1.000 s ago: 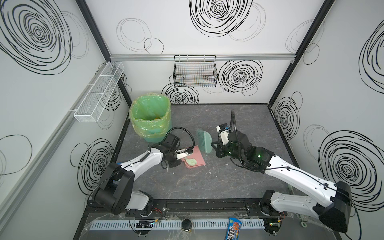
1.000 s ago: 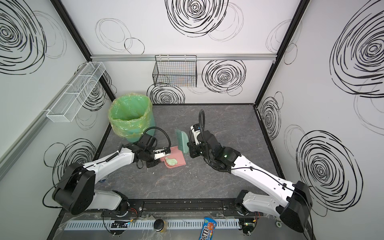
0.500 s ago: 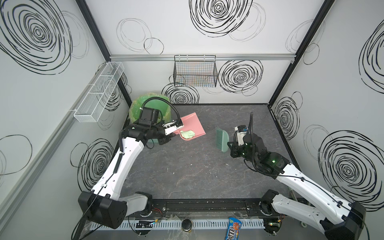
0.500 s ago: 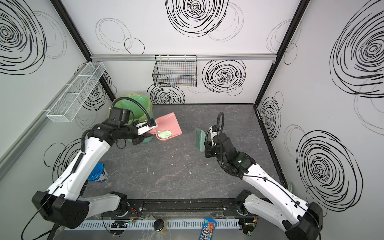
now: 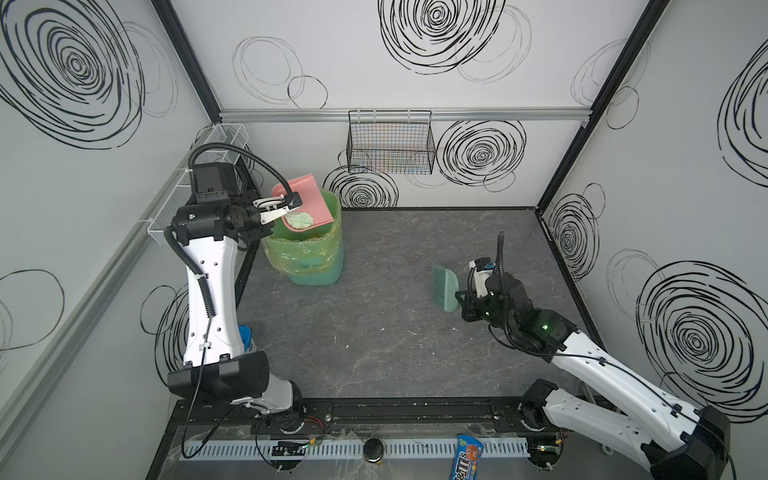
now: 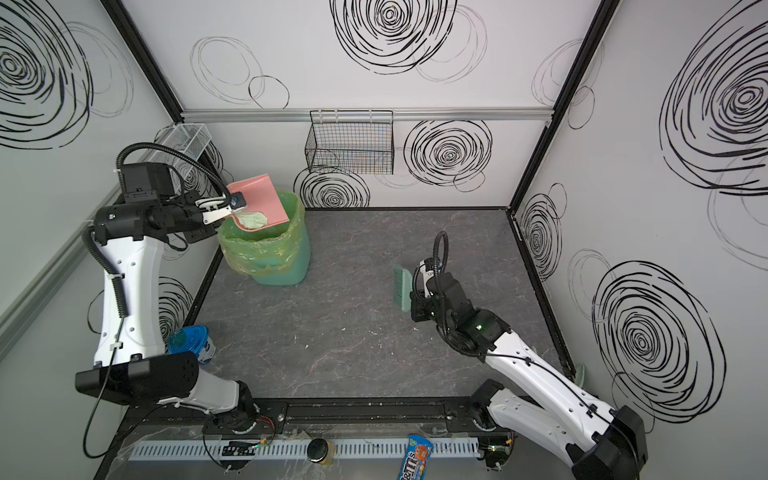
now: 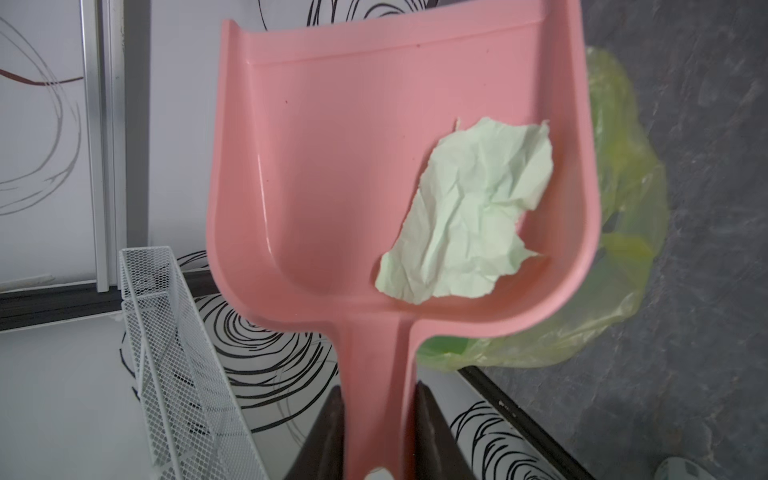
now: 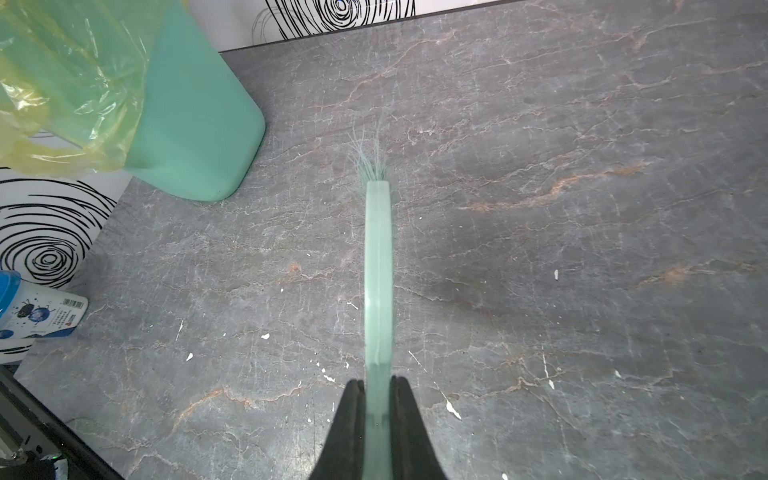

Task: Sweep away the paper scraps from the table
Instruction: 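Lift the dustpan over the wastebasket and tip it with the left gripper, then lower the dustpan to the table with the left gripper while the right lowers the brush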

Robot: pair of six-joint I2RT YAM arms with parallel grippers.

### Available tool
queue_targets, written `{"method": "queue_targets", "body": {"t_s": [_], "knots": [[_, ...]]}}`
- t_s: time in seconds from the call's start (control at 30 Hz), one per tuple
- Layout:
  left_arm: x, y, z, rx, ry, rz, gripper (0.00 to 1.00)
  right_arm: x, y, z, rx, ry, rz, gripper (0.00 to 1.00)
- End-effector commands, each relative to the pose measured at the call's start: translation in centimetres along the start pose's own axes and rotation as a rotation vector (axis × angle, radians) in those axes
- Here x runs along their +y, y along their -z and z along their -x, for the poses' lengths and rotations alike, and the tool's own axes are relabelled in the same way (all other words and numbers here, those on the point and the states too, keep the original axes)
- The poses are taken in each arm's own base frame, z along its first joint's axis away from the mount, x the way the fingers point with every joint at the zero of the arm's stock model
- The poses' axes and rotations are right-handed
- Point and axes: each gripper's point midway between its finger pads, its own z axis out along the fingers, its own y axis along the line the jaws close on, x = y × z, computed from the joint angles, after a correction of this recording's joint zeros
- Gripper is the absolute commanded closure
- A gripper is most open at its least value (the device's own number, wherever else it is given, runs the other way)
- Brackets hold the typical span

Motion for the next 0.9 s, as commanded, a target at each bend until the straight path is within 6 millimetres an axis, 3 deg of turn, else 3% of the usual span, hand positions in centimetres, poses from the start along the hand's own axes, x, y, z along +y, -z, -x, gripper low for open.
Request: {"method": "queue_targets", "body": {"t_s": [0.0,0.2,0.5,0.87], "knots": [[3.5,-0.5,-3.0,0.182,-0.175,0.123,1.00,0.5,0.1,0.9,-0.043,-0.024,0.028,1.00],[6.1,-1.3,-4.0,0.346,-0.359,0.253,1.00,0.4,-0.2,0.2,-0.033,-0.035,0.036,1.00],[6.5,-1.2,-3.0,0.408,-0.500,0.369,1.00,0.3,-0.5,-0.5,-0.029,-0.036,0.045,1.00],[10.2,3.9,0.5,0.303,-0.433,0.560,1.00,0.0,-0.1,-0.5,-0.044,-0.035,0.036,1.00]]}}
